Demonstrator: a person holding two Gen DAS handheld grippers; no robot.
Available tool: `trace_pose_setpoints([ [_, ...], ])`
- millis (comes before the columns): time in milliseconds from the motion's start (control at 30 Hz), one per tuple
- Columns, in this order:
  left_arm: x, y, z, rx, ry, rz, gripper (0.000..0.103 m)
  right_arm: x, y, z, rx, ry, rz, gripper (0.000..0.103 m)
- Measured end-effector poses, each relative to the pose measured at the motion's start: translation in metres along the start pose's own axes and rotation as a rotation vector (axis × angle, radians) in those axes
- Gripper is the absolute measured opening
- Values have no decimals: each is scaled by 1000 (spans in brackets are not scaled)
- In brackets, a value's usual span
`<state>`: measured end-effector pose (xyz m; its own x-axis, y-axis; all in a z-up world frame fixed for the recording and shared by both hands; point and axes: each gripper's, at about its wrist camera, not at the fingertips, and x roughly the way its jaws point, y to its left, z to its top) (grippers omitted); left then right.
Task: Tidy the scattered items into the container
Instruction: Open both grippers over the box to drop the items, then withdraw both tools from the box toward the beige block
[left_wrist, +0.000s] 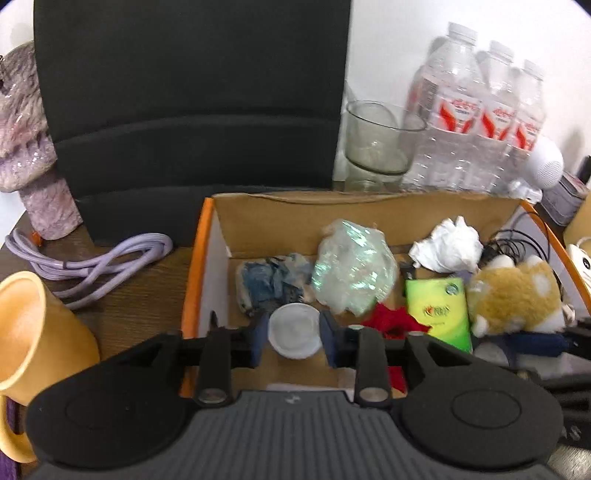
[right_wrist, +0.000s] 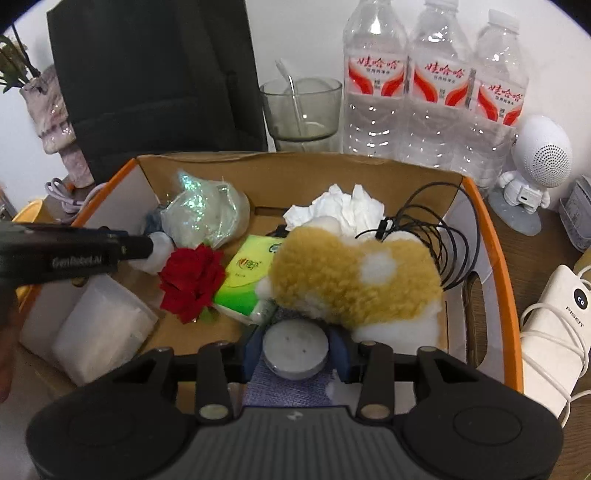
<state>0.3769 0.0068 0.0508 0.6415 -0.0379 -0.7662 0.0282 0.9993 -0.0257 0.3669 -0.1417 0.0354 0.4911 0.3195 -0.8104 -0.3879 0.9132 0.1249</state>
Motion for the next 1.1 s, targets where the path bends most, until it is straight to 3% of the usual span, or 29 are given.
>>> trace_pose_setpoints([
  [33, -2, 3, 3, -16, 6, -18, 37, -4, 0, 2, 14, 3, 17, 63],
  [167, -24, 8, 16, -29, 0, -29, 43, -34, 1, 16, 8, -24, 19, 68],
  [267, -45, 5, 26, -7, -2, -21, 59, -55, -5, 32, 21, -34, 4, 74],
  [333, -61, 2, 33, -6, 4, -23, 76, -68, -12, 43, 47, -22, 3, 74],
  [433, -84, -2, 40, -3, 20, -15, 91, -88, -21, 53, 91, 11, 18, 78],
  [567, -102, -5, 38, -17, 55, 4, 94, -114, -25, 54, 117, 26, 9, 82],
  [633, -115, -5, 33, -32, 37, -3, 94, -127, -23, 49, 117, 12, 11, 82],
  [733, -142, -8, 18, -41, -91, 3, 99, -147, -14, 35, 99, -58, -8, 83],
  [900, -173, -25, -27, 6, -395, 20, 102, -170, 6, -2, 7, -278, -3, 85],
  [1100, -185, -38, -71, -11, -561, 26, 103, -173, 19, -41, 4, -461, 24, 85],
])
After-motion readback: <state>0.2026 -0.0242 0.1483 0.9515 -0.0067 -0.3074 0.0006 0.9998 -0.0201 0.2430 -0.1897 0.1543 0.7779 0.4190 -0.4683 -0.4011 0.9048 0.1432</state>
